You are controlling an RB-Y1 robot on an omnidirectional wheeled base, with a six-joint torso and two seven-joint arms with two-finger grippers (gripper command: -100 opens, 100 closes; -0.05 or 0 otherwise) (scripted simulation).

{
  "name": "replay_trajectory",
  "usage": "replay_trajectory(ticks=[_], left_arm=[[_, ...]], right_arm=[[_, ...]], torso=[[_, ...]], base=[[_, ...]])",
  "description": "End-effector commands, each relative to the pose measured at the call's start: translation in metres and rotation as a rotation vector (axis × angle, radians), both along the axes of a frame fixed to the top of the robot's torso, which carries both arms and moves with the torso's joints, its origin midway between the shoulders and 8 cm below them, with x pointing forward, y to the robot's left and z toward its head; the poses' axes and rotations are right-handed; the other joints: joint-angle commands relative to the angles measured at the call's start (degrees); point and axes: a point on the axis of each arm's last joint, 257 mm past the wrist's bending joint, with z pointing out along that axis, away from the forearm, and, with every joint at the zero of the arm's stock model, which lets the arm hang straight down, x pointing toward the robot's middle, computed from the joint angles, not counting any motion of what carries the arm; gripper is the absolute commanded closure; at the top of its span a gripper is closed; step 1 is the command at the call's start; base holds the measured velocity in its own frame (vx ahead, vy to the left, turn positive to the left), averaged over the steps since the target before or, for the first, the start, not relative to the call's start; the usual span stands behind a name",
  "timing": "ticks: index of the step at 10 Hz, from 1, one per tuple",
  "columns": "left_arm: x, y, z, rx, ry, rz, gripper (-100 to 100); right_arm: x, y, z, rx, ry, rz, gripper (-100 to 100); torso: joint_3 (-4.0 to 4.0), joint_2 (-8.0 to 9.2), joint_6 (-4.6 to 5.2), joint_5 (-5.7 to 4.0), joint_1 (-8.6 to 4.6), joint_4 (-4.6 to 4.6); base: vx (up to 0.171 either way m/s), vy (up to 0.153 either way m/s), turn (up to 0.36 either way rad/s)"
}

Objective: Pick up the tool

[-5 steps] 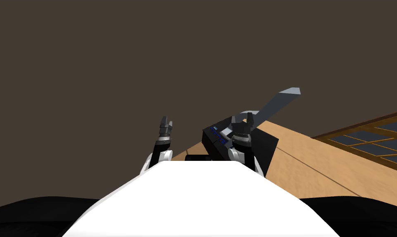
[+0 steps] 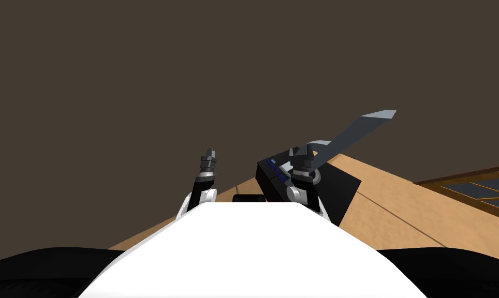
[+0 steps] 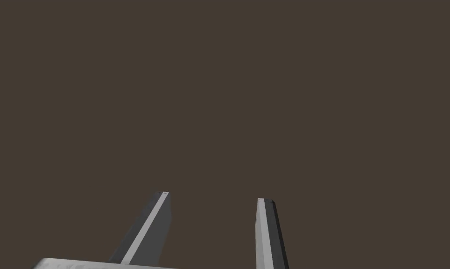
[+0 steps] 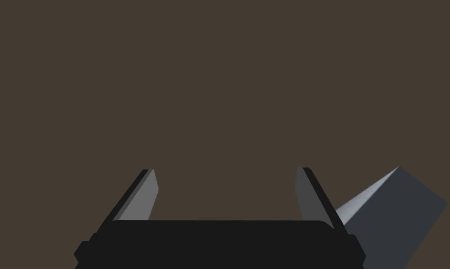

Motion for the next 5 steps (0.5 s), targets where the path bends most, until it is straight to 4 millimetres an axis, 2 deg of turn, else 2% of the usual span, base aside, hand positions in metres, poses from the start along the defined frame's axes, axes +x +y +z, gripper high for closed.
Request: replay_trajectory(ticks=[1, 2, 3, 4, 5], left_arm=[[0.0, 0.0, 0.0, 0.0, 0.0, 0.0, 0], [0.0, 0.0, 0.0, 0.0, 0.0, 0.0, 0], [0.0, 0.0, 0.0, 0.0, 0.0, 0.0, 0], [0.0, 0.0, 0.0, 0.0, 0.0, 0.0, 0], [0.0, 0.0, 0.0, 0.0, 0.0, 0.0, 0]], right_arm=[[0.012, -0.009, -0.021, 0.08, 0.047, 0.032, -100], [0.019, -0.015, -0.035, 0.13, 0.08, 0.048, -100], [0.019, -0.016, -0.036, 0.147, 0.078, 0.052, -100], [0.026, -0.024, -0.051, 0.206, 0.112, 0.069, -100], [0.026, -0.024, -0.051, 0.212, 0.111, 0.07, -100]], torso=[[0.0, 0.0, 0.0, 0.0, 0.0, 0.0], [0.0, 0.0, -0.01, 0.0, -0.01, 0.0], [0.02, 0.03, 0.0, -0.01, -0.04, 0.01], [-0.01, -0.02, 0.03, -0.01, -0.07, 0.0], [-0.04, -0.08, 0.0, -0.01, -0.04, -0.01]], base=[[-0.058, -0.001, 0.196], [-0.067, -0.012, 0.199], [-0.043, -0.014, 0.07], [-0.031, -0.004, 0.134], [-0.022, -0.001, 0.082]])
